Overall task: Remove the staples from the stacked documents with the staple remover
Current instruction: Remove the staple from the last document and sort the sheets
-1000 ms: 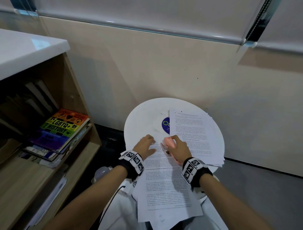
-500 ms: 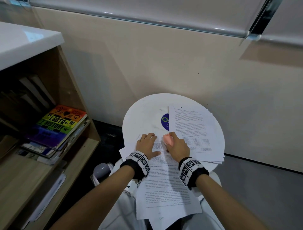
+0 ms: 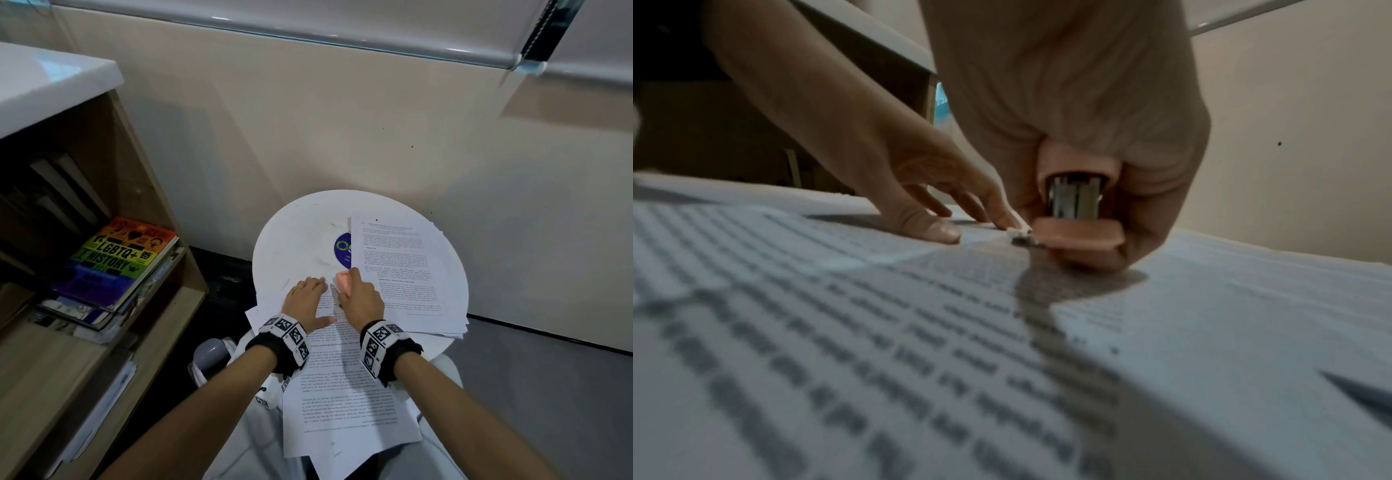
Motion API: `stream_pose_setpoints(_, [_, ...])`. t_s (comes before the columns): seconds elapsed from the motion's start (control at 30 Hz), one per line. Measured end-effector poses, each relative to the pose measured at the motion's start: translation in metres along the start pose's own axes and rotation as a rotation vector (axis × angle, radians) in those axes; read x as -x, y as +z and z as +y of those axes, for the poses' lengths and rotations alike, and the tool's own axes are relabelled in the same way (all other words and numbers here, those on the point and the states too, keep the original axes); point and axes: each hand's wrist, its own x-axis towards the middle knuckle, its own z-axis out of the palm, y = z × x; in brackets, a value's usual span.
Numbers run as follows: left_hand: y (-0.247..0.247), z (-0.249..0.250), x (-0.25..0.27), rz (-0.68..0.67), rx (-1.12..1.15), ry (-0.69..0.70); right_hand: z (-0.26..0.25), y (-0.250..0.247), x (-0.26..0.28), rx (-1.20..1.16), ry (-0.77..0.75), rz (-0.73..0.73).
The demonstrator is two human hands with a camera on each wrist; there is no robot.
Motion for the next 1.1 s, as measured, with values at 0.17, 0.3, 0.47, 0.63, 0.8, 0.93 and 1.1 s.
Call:
stream_pose_setpoints(0.17, [0.003, -0.002, -0.003, -0.005, -0.014, 0.011, 0.001, 0.002, 0.001, 0.045, -0.077, 0.016])
stream_pose_setpoints(0.3, [0.003, -0.001, -0.005, -0.018, -0.051, 0.010, -0.001, 0.003, -0.007, -0.028, -0.006, -0.014])
stream_pose_setpoints(0.47, [0.003, -0.001, -0.006, -0.011, -0.060, 0.010, -0.006, -0.003, -0.012, -0.086, 0.068, -0.056])
stream_pose_setpoints(0.63, [0.005, -0.003, -0.005, -0.018, -0.069, 0.020, -0.004, -0.002, -0.014, -0.043, 0.013, -0.040])
stream_pose_setpoints(0.8, [0.005, -0.003, -0.006, -0.002, -0.031, 0.028, 0.004, 0.000, -0.013, 0.084, -0.149, 0.011])
stream_pose_setpoints(0.93, [0.003, -0.001, -0.005, -0.003, -0.046, 0.016, 0.005, -0.001, -0.016, 0.126, -0.202, 0.051])
stream_pose_setpoints(1.1, [0.001, -0.002, -0.005, -0.004, -0.008, 0.008, 0.010, -0.011, -0.016, -0.084, -0.128, 0.021])
